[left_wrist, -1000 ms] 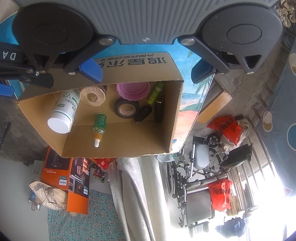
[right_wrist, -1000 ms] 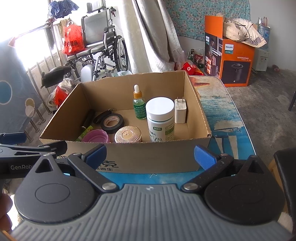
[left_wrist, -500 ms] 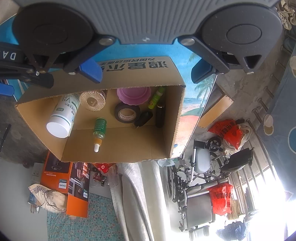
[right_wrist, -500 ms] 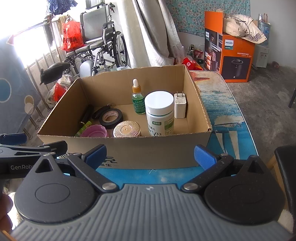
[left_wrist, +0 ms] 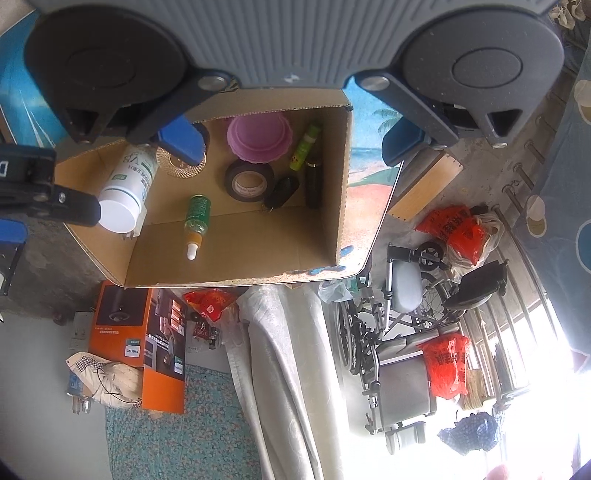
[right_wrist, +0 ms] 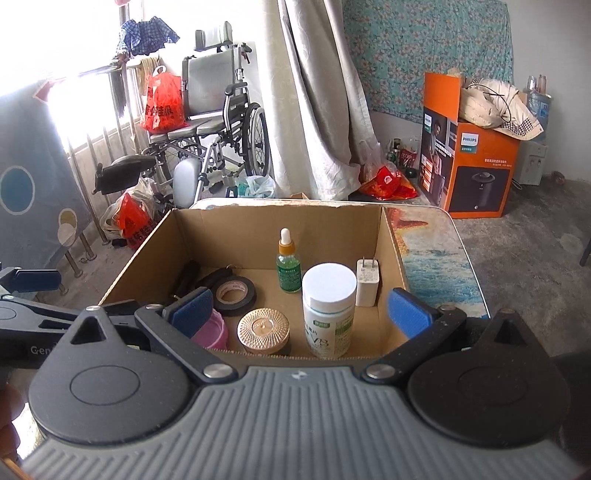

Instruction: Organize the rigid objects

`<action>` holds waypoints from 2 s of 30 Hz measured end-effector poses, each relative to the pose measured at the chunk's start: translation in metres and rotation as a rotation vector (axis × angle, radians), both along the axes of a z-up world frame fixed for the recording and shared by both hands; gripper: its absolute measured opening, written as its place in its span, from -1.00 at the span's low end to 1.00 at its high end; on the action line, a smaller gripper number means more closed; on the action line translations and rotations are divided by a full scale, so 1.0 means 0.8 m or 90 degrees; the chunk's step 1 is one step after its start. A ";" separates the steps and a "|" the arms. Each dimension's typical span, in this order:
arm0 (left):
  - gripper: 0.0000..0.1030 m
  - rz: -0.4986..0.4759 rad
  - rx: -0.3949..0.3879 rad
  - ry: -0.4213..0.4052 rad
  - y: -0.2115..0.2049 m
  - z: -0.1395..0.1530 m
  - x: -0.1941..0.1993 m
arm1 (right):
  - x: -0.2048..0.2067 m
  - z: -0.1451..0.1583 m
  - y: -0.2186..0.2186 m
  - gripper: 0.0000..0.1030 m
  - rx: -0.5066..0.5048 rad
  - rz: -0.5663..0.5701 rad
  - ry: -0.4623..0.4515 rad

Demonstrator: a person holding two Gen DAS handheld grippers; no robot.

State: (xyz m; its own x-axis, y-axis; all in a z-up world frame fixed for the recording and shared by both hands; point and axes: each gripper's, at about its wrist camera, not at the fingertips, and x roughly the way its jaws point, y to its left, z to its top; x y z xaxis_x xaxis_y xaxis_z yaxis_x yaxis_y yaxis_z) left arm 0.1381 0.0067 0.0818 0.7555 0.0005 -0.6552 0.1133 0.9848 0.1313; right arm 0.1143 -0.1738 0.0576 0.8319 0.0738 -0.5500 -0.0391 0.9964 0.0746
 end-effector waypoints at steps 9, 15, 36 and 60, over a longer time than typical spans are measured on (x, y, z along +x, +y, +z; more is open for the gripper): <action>1.00 -0.020 -0.010 0.032 -0.005 -0.013 0.029 | 0.113 -0.017 -0.019 0.46 -0.039 0.065 0.075; 1.00 -0.028 -0.008 0.039 -0.007 -0.020 0.038 | 0.146 -0.065 -0.011 0.07 -0.056 0.072 0.140; 1.00 -0.015 -0.006 0.047 -0.003 -0.022 0.045 | 0.190 -0.078 0.006 0.38 -0.075 0.083 0.115; 1.00 -0.016 -0.024 0.044 -0.024 -0.012 -0.014 | -0.034 -0.058 -0.016 0.97 0.019 -0.068 0.097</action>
State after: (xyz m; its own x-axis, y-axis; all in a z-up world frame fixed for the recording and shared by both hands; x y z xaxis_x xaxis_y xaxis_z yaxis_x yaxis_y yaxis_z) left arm 0.1272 -0.0124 0.0720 0.7084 -0.0439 -0.7045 0.1455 0.9857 0.0849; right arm 0.0872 -0.1869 0.0112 0.7430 0.0076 -0.6693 0.0808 0.9916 0.1010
